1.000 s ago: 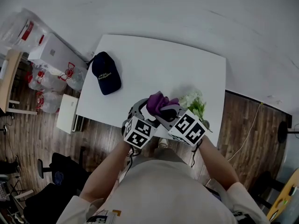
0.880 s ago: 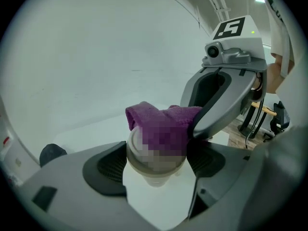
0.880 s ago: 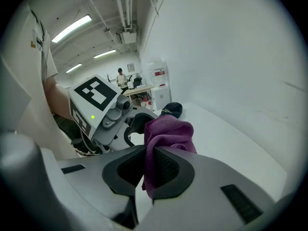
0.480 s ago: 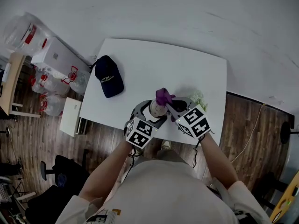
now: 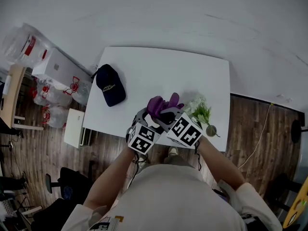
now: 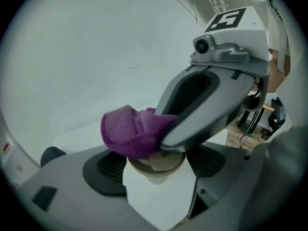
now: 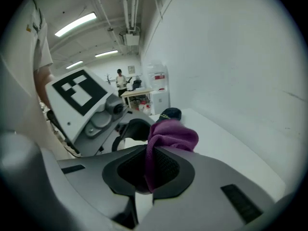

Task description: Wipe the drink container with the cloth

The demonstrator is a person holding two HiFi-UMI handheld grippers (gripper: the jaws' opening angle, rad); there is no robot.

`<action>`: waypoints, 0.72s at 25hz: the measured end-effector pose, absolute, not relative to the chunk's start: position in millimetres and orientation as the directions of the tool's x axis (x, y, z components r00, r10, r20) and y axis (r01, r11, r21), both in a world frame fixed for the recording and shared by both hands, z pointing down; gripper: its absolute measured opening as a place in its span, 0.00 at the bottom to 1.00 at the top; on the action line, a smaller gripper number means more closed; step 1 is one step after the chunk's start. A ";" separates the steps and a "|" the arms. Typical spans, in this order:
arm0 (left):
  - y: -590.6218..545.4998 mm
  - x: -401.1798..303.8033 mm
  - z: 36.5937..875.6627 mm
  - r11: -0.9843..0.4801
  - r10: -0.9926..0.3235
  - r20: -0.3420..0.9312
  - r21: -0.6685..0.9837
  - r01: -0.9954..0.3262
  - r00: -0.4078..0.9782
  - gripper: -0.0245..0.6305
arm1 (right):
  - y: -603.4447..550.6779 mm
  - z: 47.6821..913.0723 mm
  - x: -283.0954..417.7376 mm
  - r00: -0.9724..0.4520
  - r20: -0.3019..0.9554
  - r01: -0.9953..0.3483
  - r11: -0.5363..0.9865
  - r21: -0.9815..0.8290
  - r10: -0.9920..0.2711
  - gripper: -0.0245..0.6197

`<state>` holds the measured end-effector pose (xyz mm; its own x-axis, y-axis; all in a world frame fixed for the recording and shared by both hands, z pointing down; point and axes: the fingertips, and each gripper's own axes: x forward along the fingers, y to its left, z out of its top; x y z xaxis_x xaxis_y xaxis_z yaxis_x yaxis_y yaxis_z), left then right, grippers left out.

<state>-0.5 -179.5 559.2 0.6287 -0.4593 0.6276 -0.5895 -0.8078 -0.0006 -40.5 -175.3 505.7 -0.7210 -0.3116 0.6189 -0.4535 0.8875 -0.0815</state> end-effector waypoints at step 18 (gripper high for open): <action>-180.5 -2.1 560.2 -0.802 -0.455 0.638 0.009 -0.597 0.621 0.65 | -217.0 514.6 10.3 -0.650 0.606 -0.637 0.764 -0.104 -0.459 0.12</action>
<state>-2.1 -180.5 560.2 0.6214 -0.4552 0.6376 -0.5967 -0.8024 0.0087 10.3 -217.0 514.6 -0.6496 -0.4591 0.6060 -0.6370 0.7638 -0.1043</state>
